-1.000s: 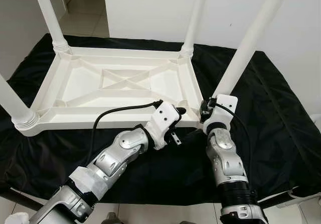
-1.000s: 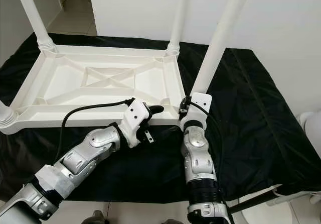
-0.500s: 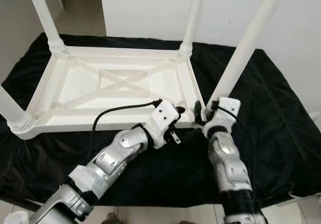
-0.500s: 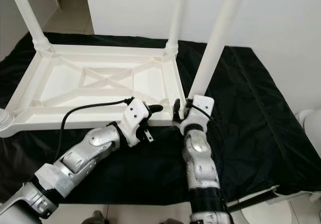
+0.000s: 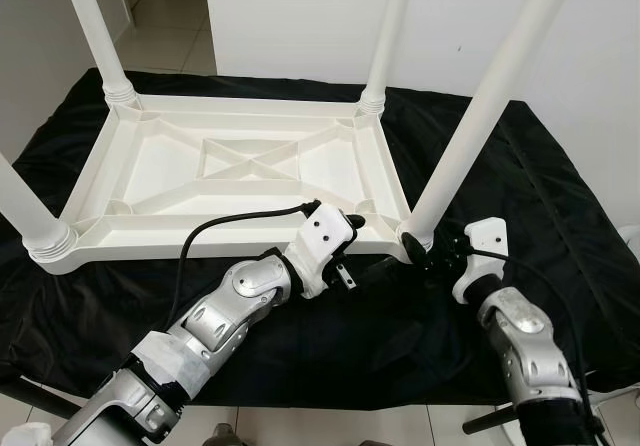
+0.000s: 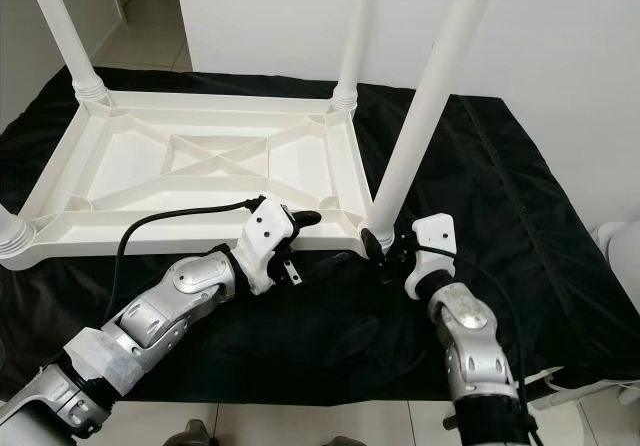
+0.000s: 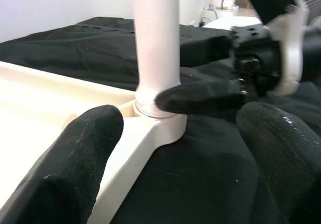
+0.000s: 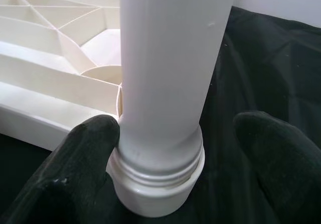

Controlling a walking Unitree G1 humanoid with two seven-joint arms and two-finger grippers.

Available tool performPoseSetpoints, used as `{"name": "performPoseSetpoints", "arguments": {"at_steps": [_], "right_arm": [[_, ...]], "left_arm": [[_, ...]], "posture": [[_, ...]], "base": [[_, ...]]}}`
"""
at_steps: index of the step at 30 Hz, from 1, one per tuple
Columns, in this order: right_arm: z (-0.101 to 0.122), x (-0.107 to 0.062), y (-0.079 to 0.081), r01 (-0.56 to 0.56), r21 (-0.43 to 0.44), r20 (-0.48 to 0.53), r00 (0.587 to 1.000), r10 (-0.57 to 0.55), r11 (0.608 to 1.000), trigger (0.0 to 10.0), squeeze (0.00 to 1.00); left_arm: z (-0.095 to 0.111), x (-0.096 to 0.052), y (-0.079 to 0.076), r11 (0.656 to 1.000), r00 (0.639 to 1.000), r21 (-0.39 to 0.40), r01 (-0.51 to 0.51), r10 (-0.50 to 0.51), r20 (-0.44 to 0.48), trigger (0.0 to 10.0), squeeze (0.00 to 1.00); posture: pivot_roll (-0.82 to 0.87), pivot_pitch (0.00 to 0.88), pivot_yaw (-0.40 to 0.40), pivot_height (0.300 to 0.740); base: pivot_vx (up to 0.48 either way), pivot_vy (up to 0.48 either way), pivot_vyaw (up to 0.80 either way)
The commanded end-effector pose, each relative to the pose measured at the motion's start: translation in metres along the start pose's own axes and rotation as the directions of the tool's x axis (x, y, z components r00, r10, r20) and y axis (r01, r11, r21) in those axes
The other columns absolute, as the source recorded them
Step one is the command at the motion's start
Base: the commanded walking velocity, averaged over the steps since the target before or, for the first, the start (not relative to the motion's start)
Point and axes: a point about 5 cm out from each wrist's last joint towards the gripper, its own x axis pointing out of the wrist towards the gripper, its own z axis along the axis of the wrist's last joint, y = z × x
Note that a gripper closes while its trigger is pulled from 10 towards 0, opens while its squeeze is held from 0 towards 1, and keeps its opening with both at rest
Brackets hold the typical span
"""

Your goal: Building children table

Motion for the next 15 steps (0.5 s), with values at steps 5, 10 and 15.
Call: {"name": "performPoseSetpoints", "arguments": {"at_steps": [5, 10, 15], "right_arm": [[0.001, 0.016, 0.002, -0.111, -0.019, -0.005, 0.994, 0.111, 0.994, 10.0, 0.0], [0.001, 0.026, 0.004, -0.15, -0.018, -0.008, 0.989, 0.15, 0.988, 10.0, 0.0], [-0.001, 0.034, 0.008, -0.187, -0.004, -0.011, 0.982, 0.187, 0.982, 10.0, 0.0]], "left_arm": [[0.002, 0.001, -0.013, 0.964, 0.965, 0.029, 0.264, -0.264, -0.007, 10.0, 0.0], [0.003, 0.001, -0.012, 0.965, 0.966, 0.031, 0.26, -0.26, -0.005, 10.0, 0.0], [0.003, 0.001, -0.013, 0.965, 0.966, 0.032, 0.259, -0.259, -0.003, 10.0, 0.0]], "posture": [[0.01, 0.0, -0.051, 0.74], [0.02, 0.0, -0.052, 0.74], [0.02, 0.0, -0.055, 0.74]], "base": [[0.0, 0.0, 0.0], [0.0, 0.0, 0.0], [0.0, 0.0, 0.0]]}}
